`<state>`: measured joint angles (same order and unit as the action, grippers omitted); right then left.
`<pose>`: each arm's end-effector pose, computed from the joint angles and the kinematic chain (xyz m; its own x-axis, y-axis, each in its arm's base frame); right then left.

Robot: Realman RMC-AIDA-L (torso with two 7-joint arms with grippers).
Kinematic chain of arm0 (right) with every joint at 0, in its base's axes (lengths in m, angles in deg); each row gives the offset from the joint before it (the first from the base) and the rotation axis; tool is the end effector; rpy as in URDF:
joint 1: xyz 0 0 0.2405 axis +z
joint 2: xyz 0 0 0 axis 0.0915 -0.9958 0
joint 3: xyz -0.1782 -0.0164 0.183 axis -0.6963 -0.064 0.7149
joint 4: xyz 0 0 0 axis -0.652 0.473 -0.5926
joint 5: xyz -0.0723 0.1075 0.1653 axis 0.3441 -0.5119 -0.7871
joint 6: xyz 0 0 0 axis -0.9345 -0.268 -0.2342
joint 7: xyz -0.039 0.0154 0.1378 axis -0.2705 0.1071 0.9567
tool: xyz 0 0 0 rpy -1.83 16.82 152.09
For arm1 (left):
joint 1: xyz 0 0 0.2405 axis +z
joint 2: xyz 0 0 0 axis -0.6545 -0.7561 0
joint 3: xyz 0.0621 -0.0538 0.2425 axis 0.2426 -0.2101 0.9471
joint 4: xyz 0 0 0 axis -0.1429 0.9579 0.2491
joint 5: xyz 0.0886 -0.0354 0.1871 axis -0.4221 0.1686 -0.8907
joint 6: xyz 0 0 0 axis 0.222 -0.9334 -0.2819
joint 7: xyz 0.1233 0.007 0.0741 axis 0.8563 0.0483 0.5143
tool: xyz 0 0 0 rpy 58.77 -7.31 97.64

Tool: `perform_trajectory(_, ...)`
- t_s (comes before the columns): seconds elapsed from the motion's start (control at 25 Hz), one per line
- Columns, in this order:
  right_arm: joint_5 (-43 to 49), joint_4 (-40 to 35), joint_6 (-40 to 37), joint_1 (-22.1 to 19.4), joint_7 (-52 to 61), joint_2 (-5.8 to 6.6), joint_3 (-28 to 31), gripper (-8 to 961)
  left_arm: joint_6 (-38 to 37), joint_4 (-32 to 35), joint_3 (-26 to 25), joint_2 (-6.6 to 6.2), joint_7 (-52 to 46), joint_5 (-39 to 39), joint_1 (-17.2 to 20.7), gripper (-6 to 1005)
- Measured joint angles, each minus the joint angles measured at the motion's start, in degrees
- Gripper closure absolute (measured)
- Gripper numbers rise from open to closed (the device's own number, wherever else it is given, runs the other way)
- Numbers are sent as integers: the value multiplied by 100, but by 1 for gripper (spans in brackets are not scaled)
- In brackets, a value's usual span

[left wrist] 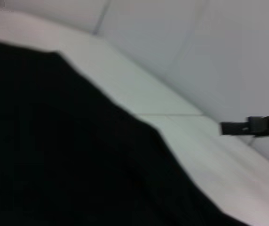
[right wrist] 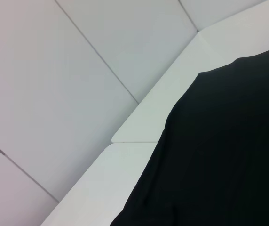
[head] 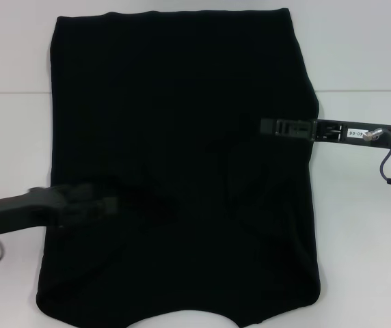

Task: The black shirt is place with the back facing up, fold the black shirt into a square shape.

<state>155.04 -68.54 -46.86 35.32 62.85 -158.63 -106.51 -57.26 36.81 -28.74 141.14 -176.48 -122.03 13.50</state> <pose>0.2262 0.4030 0.0033 0.4635 -0.6720 -0.5776 -0.8155 -0.5785 0.0186 -0.2972 0.3124 0.0311 0.5751 0.5957 0.5607 0.7641 -0.6359 -0.1081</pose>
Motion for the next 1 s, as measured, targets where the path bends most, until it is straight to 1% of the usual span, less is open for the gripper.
perform_trajectory(0.12,1,-12,42,12,-3,1,4,221,-131,337,-322,-10,-422,-322,128,166)
perform_trajectory(0.16,7,-18,48,24,-3,1,4,225,-258,455,-546,-19,-566,-507,178,166)
perform_trajectory(0.2,15,-28,62,39,-4,4,4,230,-258,455,-546,-19,-566,-507,178,166)
perform_trajectory(0.32,23,-28,141,69,-20,13,5,242,-393,590,-723,-29,-685,-858,237,167)
perform_trajectory(0.48,20,-15,175,87,-18,68,5,251,-397,720,-692,2,-706,-1308,252,168)
perform_trajectory(0.56,8,-13,174,92,6,94,7,251,-399,747,-603,8,-671,-1396,229,168)
perform_trajectory(0.68,-3,-8,172,92,36,132,27,252,-343,874,-313,20,-603,-1490,201,169)
perform_trajectory(0.88,-9,-5,215,92,64,150,88,254,-10,1159,325,93,-562,-1819,152,169)
perform_trajectory(1.0,-10,-2,216,92,66,151,136,255,169,1300,621,144,-520,-1965,145,170)
